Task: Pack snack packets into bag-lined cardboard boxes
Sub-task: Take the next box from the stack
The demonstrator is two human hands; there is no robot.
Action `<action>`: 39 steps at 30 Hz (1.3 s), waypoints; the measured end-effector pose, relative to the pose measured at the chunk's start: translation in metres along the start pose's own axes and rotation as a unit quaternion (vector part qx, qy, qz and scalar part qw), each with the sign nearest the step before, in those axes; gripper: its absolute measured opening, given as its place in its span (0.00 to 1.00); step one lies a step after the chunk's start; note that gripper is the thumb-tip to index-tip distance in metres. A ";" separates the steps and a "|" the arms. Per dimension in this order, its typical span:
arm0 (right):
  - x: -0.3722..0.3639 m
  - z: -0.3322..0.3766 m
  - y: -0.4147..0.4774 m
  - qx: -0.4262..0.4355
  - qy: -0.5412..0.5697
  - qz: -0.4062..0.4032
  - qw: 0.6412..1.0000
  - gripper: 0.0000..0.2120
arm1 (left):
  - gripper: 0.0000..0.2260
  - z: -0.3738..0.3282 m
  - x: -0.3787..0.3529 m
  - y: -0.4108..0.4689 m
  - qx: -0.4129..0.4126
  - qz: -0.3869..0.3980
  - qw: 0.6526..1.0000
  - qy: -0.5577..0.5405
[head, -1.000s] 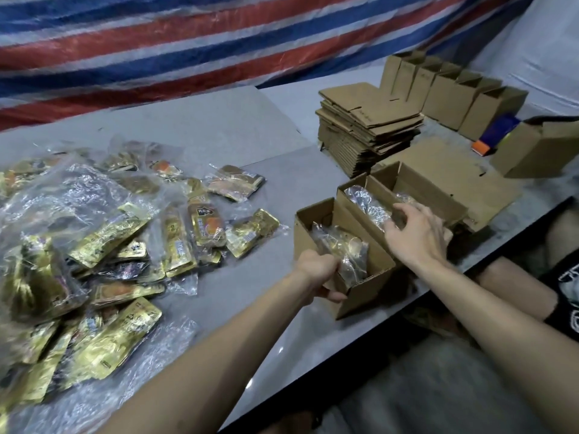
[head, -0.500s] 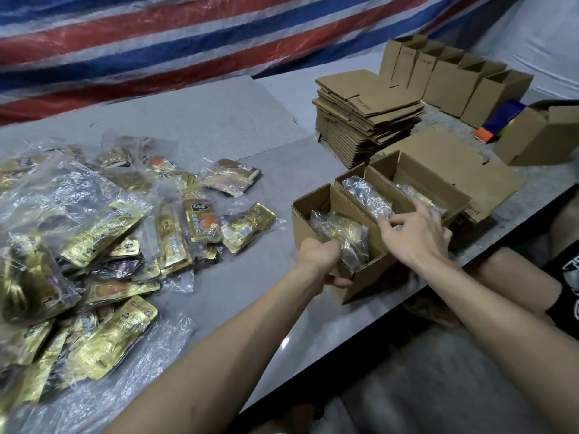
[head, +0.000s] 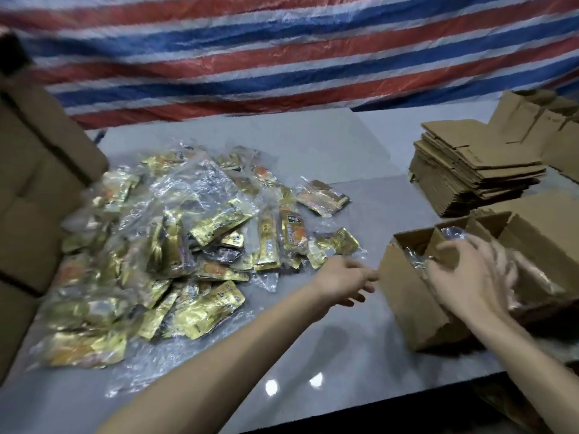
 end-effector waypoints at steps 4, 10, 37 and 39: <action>-0.035 0.113 -0.046 0.148 0.157 0.065 0.974 0.06 | 0.05 0.022 0.110 -0.068 -0.086 -0.127 0.987 -0.049; -0.126 0.211 -0.151 0.186 0.267 0.308 0.894 0.10 | 0.07 0.129 0.270 -0.208 -0.080 -0.399 0.913 -0.004; -0.190 0.343 -0.261 0.248 0.283 0.462 0.803 0.08 | 0.07 0.314 0.512 -0.471 0.268 -0.655 0.653 0.270; -0.191 0.342 -0.258 0.245 0.287 0.458 0.805 0.10 | 0.08 0.305 0.506 -0.469 0.259 -0.645 0.663 0.279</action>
Point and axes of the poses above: each hand's wrist, its own y-axis towards the middle knuckle, its own x-axis out of the back of the hand, z = x × y, the point moved 9 cm from there along y, towards the middle knuckle, and after that the axes turned 1 degree about -z, right-handed, at the moved point
